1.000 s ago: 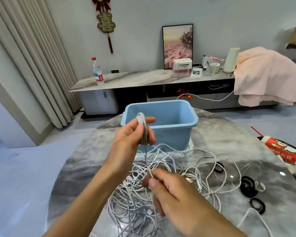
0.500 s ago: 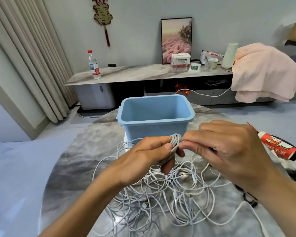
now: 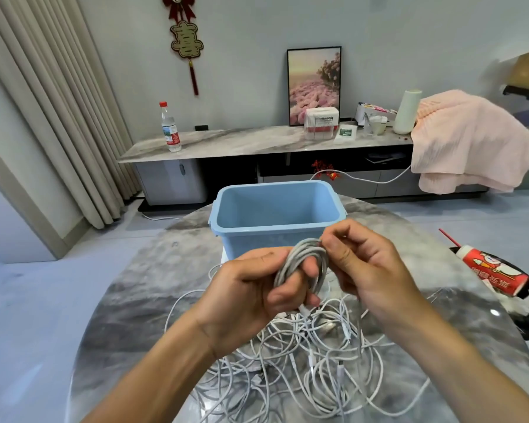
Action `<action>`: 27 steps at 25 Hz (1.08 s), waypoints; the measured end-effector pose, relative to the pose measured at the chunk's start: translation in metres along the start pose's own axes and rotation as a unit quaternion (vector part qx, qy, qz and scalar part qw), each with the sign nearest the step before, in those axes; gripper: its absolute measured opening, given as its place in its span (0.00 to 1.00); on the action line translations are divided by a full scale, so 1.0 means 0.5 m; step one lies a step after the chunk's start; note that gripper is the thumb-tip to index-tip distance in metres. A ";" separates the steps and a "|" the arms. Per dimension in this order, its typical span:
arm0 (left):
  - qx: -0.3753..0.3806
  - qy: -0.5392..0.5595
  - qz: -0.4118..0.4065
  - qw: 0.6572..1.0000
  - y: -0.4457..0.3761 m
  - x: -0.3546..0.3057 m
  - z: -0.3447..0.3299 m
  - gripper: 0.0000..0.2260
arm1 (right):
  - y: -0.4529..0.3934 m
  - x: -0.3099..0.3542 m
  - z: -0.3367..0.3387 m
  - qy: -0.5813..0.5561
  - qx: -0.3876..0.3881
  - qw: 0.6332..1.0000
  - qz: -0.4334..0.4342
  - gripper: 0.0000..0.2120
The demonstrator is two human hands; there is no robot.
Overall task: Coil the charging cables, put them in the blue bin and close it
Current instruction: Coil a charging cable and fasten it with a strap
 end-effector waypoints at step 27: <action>-0.027 -0.106 0.001 0.994 0.001 -0.004 0.041 0.13 | 0.001 0.083 -0.003 0.277 0.009 0.954 0.117 0.12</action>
Point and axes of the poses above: each hand's wrist, its own y-axis away from the middle knuckle, its own z-axis out of the back of the hand, x = y × z, the point moved 10 cm from there along -y, towards the middle knuckle, and after that the axes turned 7 degrees about -y, right-handed, at the moved point
